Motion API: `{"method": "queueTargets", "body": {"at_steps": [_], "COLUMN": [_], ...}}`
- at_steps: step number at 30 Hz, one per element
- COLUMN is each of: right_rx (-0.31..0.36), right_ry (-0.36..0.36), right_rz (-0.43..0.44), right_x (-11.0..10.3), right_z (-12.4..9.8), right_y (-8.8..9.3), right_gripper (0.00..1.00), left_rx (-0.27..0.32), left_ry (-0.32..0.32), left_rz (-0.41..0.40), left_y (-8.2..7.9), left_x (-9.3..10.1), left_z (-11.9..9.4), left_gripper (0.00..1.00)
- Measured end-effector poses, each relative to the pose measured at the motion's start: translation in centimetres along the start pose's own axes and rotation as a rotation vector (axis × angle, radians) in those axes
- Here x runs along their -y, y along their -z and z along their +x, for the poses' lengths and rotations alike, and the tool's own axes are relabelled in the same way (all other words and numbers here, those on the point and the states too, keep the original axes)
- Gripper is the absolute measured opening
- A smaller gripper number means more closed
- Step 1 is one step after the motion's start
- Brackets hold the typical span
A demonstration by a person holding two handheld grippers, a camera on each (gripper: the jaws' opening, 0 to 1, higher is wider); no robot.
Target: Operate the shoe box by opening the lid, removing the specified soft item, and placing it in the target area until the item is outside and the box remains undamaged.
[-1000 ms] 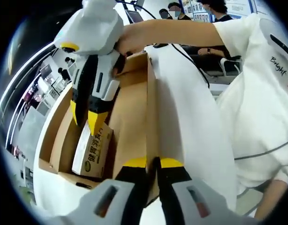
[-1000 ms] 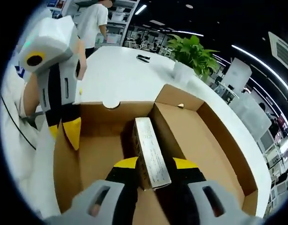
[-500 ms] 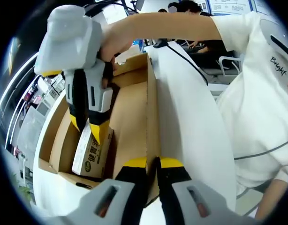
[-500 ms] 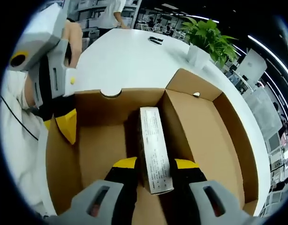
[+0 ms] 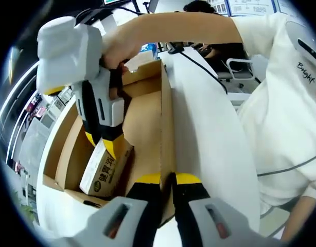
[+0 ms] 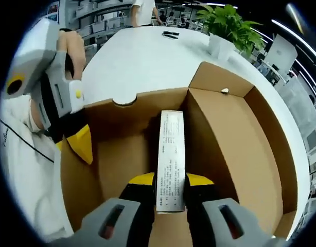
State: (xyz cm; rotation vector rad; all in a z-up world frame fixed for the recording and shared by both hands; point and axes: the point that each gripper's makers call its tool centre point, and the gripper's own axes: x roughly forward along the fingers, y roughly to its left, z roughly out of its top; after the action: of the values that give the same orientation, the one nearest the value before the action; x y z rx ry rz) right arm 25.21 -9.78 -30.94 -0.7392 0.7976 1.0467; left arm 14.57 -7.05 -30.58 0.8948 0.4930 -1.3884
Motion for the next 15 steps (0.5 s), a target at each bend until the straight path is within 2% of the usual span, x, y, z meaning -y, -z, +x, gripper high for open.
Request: {"method": "queueTargets", "body": {"at_steps": [6,9,10,15], "right_rx": [-0.03,-0.097,-0.098,-0.09], "right_ry": [-0.03,-0.045,-0.029,-0.036], "right_rz": [0.014,-0.037,-0.037,-0.006], "right_x": [0.1,-0.2,-0.2,-0.2], "right_z": [0.2,0.6,0.8,0.7], "right_y": [0.3,1.2,1.1,1.2], "right_gripper": [0.21,0.21,0.21,0.21], "left_rx": [-0.005,-0.003,0.0,0.001], "left_ry": [0.009,0.005,0.003,0.01], "left_rz": [-0.008,-0.004,-0.002,-0.004], "left_y": [0.0,0.0,0.0,0.0], "left_x": [0.0,0.0,0.0,0.0], "left_z": [0.0,0.0,0.0,0.0], "left_gripper": [0.06,0.06,0.06,0.06]}}
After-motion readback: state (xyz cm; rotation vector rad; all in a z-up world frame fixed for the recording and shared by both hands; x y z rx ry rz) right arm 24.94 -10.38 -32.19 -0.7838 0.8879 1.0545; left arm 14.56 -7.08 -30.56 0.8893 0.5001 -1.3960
